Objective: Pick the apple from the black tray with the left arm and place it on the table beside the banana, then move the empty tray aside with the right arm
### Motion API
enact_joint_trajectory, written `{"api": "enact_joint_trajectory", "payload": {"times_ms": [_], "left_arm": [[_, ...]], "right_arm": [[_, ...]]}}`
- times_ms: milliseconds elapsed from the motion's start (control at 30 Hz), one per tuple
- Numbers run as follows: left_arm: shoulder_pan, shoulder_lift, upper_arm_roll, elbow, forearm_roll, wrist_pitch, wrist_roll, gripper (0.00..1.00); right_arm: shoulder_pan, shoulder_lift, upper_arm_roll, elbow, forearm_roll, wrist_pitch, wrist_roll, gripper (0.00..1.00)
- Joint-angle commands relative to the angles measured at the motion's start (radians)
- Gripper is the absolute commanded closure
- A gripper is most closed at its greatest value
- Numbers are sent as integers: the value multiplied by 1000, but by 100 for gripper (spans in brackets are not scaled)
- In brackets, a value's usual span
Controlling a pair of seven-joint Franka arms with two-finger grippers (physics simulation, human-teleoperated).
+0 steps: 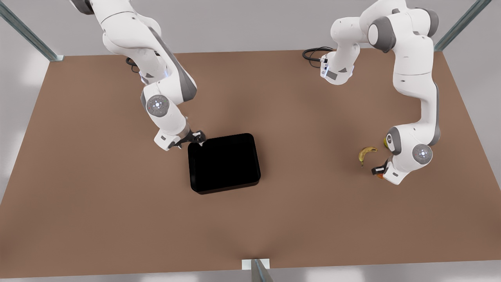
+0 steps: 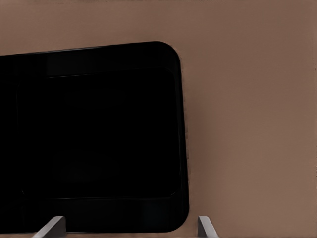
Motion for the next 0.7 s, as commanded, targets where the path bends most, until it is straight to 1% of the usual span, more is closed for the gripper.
{"api": "enact_joint_trajectory", "payload": {"times_ms": [0,100,167,200,233,267,300,333,367,400,433,467,500,533,567,600,667], "left_arm": [[2,5,1,0,-5,92,516,0],[2,5,1,0,-5,90,515,0],[2,0,1,0,-8,89,510,0],[0,-30,1,5,-32,76,463,0],[0,-78,-5,43,-141,-9,446,0],[0,-99,-4,118,-221,-141,405,0],[-5,-110,-5,299,-224,-401,221,0],[-11,-110,-7,442,-217,-590,98,0],[-24,-136,-7,479,-212,-663,56,0],[-43,-159,-9,473,-167,-680,50,0],[-52,-164,-10,479,-167,-697,52,0],[-80,-231,-12,463,-167,-732,50,0],[-83,-329,-12,393,-167,-734,53,0],[-84,-456,-13,229,-140,-622,55,0],[-86,-524,-25,135,-89,-543,70,0],[-86,-460,-32,164,-106,-530,-8,0],[-104,-408,-32,181,-123,-502,-57,0]], "right_arm": [[-43,10,-28,-11,-2,190,52,0],[-43,46,-66,-22,7,222,-40,0],[-43,79,-68,-19,7,262,-48,0],[-42,95,-63,-12,6,262,-49,0],[-39,113,-59,-9,4,265,-49,0],[-37,125,-52,-9,6,288,-51,0],[-37,136,-52,-6,4,293,-78,0],[-37,148,-52,-5,4,317,-90,0],[-37,153,-51,-2,4,322,-120,0],[-37,162,-51,4,4,324,-144,0],[-37,171,-52,8,3,324,-156,0],[-37,185,-51,11,3,324,-178,0],[-37,190,-51,11,4,324,-201,0],[-37,193,-39,11,4,324,-216,0],[-37,207,-37,8,4,324,-221,0],[-36,207,-29,1,6,322,-230,0],[-36,199,-16,-9,7,321,-235,0]]}}
